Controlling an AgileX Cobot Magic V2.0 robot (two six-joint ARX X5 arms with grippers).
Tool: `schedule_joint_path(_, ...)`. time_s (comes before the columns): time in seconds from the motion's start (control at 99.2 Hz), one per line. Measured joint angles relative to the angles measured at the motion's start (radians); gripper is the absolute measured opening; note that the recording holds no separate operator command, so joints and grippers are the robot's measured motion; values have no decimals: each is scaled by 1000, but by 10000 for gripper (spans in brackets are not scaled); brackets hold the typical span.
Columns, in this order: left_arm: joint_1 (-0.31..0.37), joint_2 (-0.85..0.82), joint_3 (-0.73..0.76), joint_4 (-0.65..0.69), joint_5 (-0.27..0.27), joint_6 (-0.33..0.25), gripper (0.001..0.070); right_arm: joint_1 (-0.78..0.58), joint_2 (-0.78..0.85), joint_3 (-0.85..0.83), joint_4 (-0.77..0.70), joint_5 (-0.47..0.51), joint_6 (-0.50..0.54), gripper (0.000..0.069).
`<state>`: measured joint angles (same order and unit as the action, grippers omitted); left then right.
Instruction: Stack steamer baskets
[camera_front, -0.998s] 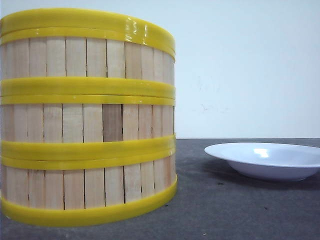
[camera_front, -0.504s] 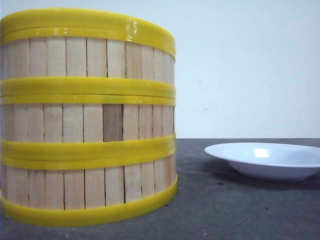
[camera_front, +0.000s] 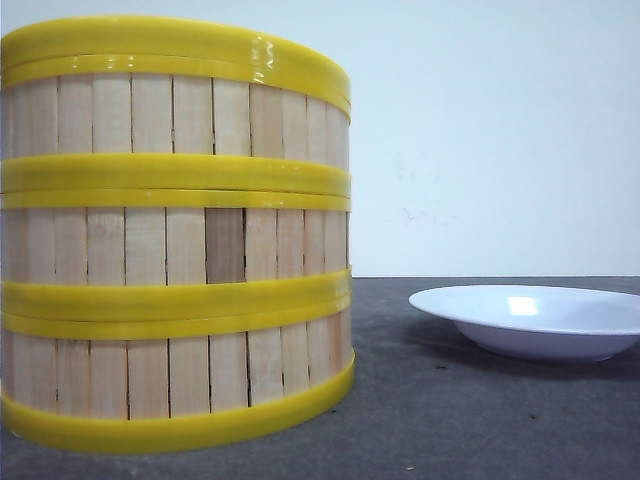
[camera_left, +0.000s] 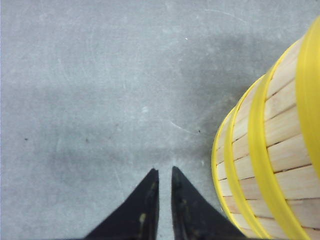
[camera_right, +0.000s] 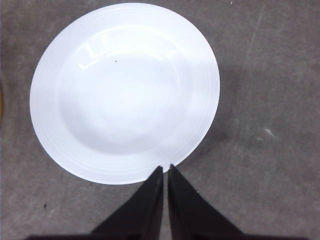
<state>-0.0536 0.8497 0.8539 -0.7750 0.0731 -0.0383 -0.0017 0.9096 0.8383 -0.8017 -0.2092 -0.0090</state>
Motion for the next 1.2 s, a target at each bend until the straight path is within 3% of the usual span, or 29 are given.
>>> schedule_joint_path(0.464,0,-5,0,0,0,-4,17,0,0,0,8,0,0,10)
schedule_joint_path(0.565,1,-64,-32,26,-3,18,17,0,0,0,9,0,0,10)
schedule_joint_path(0.696,1,-220,-188,173,-3,22,17,0,0,0,8,0,0,10)
schedule_joint_path(0.897,1,-524,-544,449,-3,-3,17,0,0,0,9,0,0,10)
schedule_joint_path(1.079,1,-780,-743,482,-26,-14,17,0,0,0,9,0,0,10)
schedule_joint_path(1.2,1,-845,-791,518,-49,-19,17,0,-2,0,9,0,0,10)
